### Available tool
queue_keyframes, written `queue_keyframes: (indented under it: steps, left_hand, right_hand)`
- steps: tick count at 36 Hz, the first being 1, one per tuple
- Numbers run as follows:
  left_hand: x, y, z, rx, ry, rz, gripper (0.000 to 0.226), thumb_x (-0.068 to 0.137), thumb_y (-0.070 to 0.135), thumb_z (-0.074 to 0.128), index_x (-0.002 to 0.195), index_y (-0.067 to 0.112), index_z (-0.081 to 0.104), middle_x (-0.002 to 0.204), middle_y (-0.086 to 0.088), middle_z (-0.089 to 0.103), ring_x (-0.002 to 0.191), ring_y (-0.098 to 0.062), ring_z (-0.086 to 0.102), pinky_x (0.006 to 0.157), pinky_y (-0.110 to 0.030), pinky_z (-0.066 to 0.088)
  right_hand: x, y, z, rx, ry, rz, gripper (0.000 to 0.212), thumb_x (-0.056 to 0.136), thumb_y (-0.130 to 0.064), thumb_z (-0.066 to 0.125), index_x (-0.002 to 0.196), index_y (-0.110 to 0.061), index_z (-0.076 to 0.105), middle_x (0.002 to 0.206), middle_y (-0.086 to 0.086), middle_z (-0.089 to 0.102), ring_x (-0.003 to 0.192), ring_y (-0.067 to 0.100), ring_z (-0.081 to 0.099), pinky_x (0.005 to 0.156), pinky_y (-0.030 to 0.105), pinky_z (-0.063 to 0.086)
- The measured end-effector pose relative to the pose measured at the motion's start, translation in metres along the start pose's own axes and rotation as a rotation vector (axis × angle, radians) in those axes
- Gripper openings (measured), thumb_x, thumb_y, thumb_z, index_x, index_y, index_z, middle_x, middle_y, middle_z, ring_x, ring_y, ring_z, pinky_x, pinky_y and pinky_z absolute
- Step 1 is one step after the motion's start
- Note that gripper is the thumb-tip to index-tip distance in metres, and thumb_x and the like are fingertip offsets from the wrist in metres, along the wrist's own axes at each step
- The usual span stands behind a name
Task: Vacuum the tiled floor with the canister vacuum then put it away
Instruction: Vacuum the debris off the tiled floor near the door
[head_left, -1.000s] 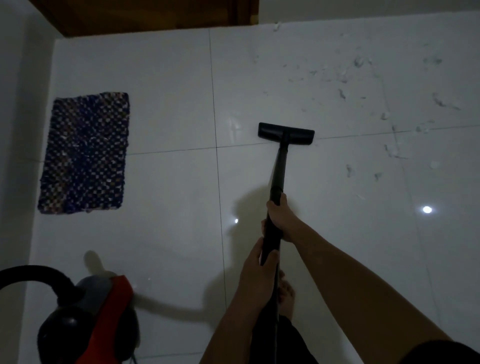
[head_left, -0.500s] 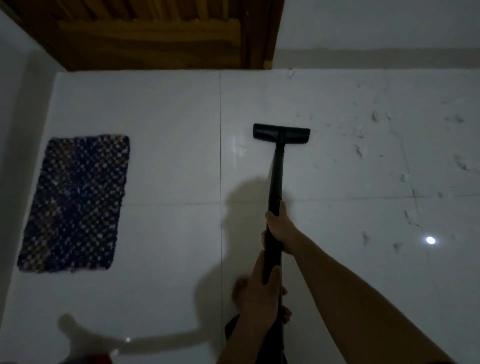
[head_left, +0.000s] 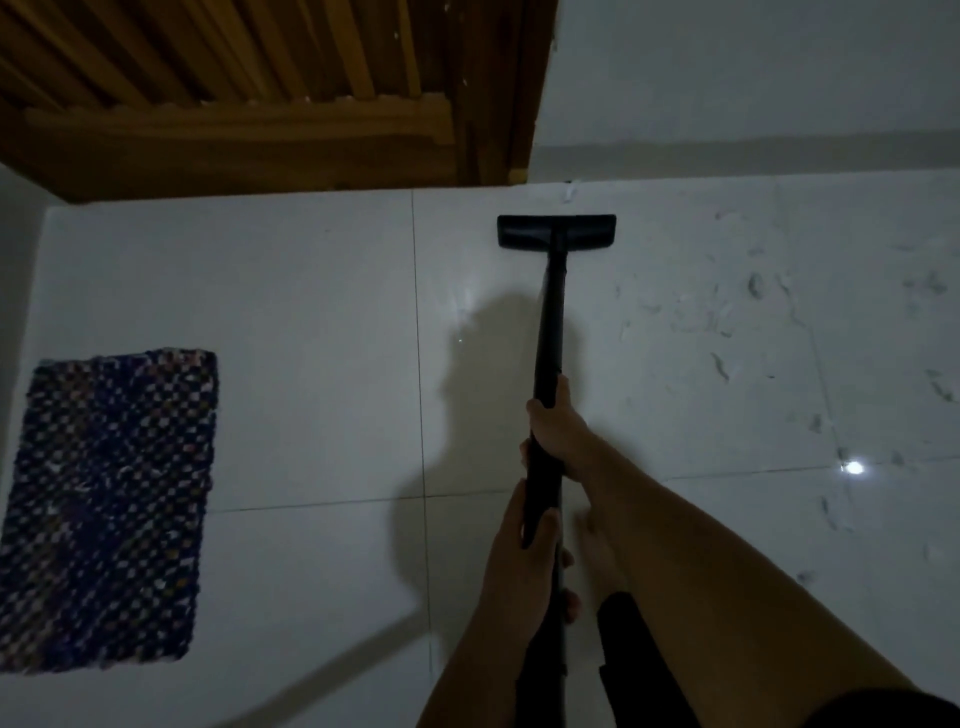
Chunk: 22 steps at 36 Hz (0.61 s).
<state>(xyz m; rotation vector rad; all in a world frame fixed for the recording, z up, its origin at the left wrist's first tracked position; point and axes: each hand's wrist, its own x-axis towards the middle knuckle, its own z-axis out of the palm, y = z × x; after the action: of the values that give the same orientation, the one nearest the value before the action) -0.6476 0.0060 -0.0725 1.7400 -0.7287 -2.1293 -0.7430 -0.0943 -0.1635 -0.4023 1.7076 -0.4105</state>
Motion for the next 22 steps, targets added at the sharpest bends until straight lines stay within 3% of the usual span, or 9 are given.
queue_keyframes:
  steps: [5,6,8,10,12,14,16,19,22]
  left_hand:
    - [0.023,0.033,0.013,0.025,0.052,-0.001,0.044,0.097,0.028,0.045,0.138,0.040,0.033,0.085,-0.012,0.060,0.055,-0.021,0.060,0.046,-0.028,0.048]
    - [0.028,0.039,0.019,0.047,0.066,-0.006,0.045,0.097,0.029,0.045,0.139,0.039,0.032,0.099,-0.017,0.063,0.068,-0.032,0.065,0.055,-0.034,0.052]
    - [0.034,0.053,0.030,0.085,0.092,-0.026,0.050,0.096,0.032,0.046,0.144,0.034,0.030,0.130,-0.025,0.053,0.107,-0.050,0.057,0.083,-0.051,0.052]
    - [0.039,0.066,0.044,0.068,0.095,-0.045,0.053,0.095,0.035,0.047,0.145,0.034,0.029,0.138,-0.027,0.046,0.119,-0.054,0.047,0.098,-0.059,0.043]
    - [0.042,0.072,0.054,0.063,0.111,-0.037,0.051,0.095,0.035,0.048,0.143,0.035,0.032,0.128,-0.025,0.056,0.108,-0.051,0.057,0.092,-0.058,0.049]
    - [0.045,0.077,0.066,0.037,0.091,-0.005,0.045,0.097,0.030,0.046,0.140,0.035,0.035,0.084,-0.007,0.073,0.065,-0.031,0.068,0.059,-0.037,0.057]
    - [0.045,0.084,0.077,-0.020,0.076,0.017,0.042,0.098,0.024,0.045,0.138,0.035,0.037,0.054,0.002,0.062,0.037,-0.012,0.053,0.039,-0.023,0.045]
    - [0.045,0.099,0.092,-0.049,0.047,0.003,0.045,0.098,0.021,0.044,0.141,0.033,0.035,0.063,-0.009,0.056,0.031,-0.010,0.048,0.034,-0.020,0.041]
    - [0.047,0.110,0.105,-0.018,0.032,-0.004,0.047,0.099,0.024,0.043,0.143,0.033,0.031,0.069,-0.009,0.057,0.030,-0.007,0.048,0.035,-0.016,0.041]
  right_hand:
    - [0.019,-0.032,-0.018,-0.015,-0.030,0.027,0.069,0.101,-0.020,0.036,0.151,-0.041,-0.006,0.079,0.015,0.054,0.047,0.022,0.052,0.045,0.030,0.048]
    - [0.022,-0.038,-0.024,-0.026,-0.034,0.024,0.068,0.101,-0.020,0.036,0.151,-0.041,-0.006,0.081,0.015,0.054,0.048,0.023,0.053,0.046,0.031,0.048]
    - [0.025,-0.050,-0.035,-0.041,-0.036,0.015,0.067,0.101,-0.021,0.036,0.151,-0.040,-0.004,0.082,0.015,0.054,0.049,0.023,0.053,0.047,0.031,0.048]
    - [0.026,-0.060,-0.049,-0.055,-0.021,-0.006,0.066,0.101,-0.021,0.037,0.152,-0.039,-0.001,0.085,0.014,0.055,0.048,0.021,0.053,0.041,0.025,0.046]
    - [0.023,-0.065,-0.060,-0.066,0.010,-0.035,0.064,0.101,-0.021,0.037,0.153,-0.037,0.003,0.086,0.013,0.056,0.048,0.019,0.052,0.033,0.017,0.041]
    - [0.022,-0.072,-0.073,-0.056,0.024,-0.055,0.063,0.101,-0.020,0.037,0.153,-0.036,0.005,0.083,0.011,0.055,0.049,0.018,0.051,0.030,0.014,0.038]
    - [0.023,-0.077,-0.085,-0.049,0.033,-0.071,0.062,0.101,-0.020,0.037,0.153,-0.034,0.006,0.078,0.009,0.055,0.048,0.017,0.051,0.030,0.013,0.038]
    - [0.024,-0.083,-0.103,-0.042,0.043,-0.079,0.061,0.102,-0.020,0.037,0.154,-0.032,0.008,0.076,0.009,0.054,0.048,0.018,0.051,0.031,0.014,0.038]
    - [0.026,-0.087,-0.120,-0.026,0.054,-0.081,0.062,0.102,-0.021,0.037,0.153,-0.035,0.006,0.086,0.013,0.056,0.050,0.019,0.052,0.031,0.015,0.040]
